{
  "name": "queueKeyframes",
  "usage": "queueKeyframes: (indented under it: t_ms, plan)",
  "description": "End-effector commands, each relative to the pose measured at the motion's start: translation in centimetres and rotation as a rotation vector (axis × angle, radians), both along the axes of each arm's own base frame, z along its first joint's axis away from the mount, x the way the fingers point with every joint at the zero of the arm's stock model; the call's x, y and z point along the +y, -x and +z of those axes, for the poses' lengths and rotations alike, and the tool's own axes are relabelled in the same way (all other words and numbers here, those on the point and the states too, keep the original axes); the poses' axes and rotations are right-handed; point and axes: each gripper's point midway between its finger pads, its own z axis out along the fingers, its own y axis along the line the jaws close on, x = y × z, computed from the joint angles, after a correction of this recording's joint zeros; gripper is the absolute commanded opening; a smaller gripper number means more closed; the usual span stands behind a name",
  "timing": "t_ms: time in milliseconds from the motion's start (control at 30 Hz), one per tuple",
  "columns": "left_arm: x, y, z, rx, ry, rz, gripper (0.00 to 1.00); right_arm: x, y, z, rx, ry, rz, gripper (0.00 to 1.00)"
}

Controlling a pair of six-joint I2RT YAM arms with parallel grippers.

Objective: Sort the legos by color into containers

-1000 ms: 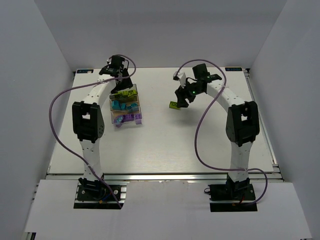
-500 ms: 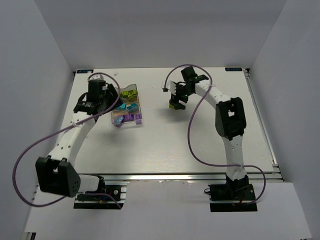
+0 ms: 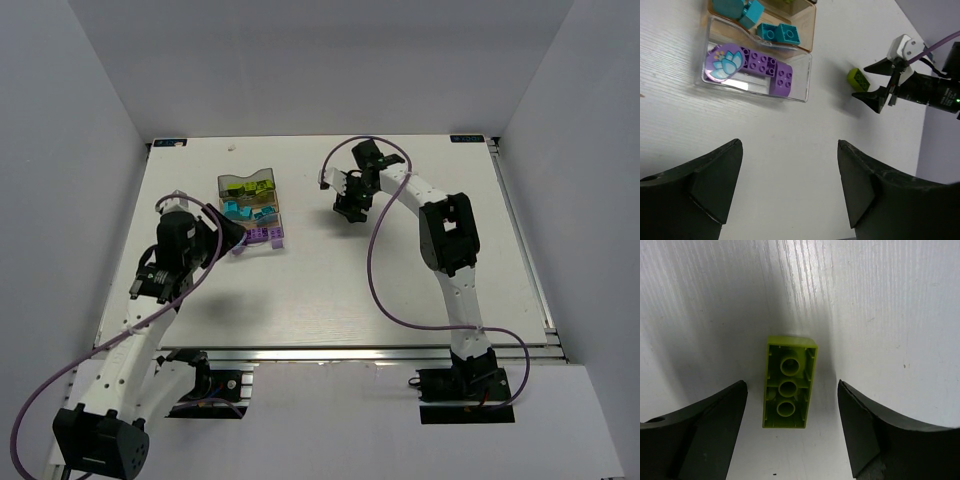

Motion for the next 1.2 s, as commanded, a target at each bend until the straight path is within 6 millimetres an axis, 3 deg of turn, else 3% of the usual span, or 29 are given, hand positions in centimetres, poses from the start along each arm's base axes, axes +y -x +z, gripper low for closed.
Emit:
queueKeyframes:
  t_ms: [0,100,200,233,333,433,567,633,667,933,1167]
  plan:
    - [-1.7,0.1,1.0,-0.056,0.113,-0.048,0.84,-0.3,0.6,-0.2,0.035,0.008,-0.004,0.76]
    - [-2.9,-0.3,1.3,-0.096,0.197,-0.076,0.81,-0.4,1.4,-0.2,0.061,0.0,0.001,0.64]
    - [-4.0,-0.4,0.9,-0.115,0.252,-0.117,0.81,-0.2,2.5,0.5,0.09,-0.035,-0.003,0.39]
    - [-4.9,-0.5,1.1,-0.137,0.302,-0.155,0.83,-0.1,3.2,0.4,0.122,-0.053,-0.014,0.26]
    - [-6.4,-0.7,1.3,-0.153,0.388,-0.208,0.84,1.2,4.6,3.6,0.127,-0.172,-0.002,0.13]
    - [-7.8,-0.4,1.8,-0.174,0.464,-0.276,0.84,2.2,6.9,6.9,0.14,-0.286,0.02,0.06]
    - [-9.3,-0.4,0.9,-0.129,0.489,-0.318,0.84,3.7,10.1,11.4,0.175,-0.401,0.031,0.01]
    - [-10.4,-0.1,0.7,-0.107,0.488,-0.344,0.83,4.3,11.7,12.0,0.203,-0.429,0.045,0.0]
    - [-10.8,-0.2,0.0,-0.083,0.484,-0.346,0.83,5.2,12.7,13.3,0.195,-0.454,0.066,0.0]
    - [-13.4,-0.2,-0.9,-0.044,0.478,-0.353,0.82,8.7,18.0,15.7,0.198,-0.508,0.139,0.0]
    - [-13.8,-0.2,-0.3,-0.064,0.5,-0.353,0.82,9.8,19.4,15.0,0.199,-0.483,0.159,0.0]
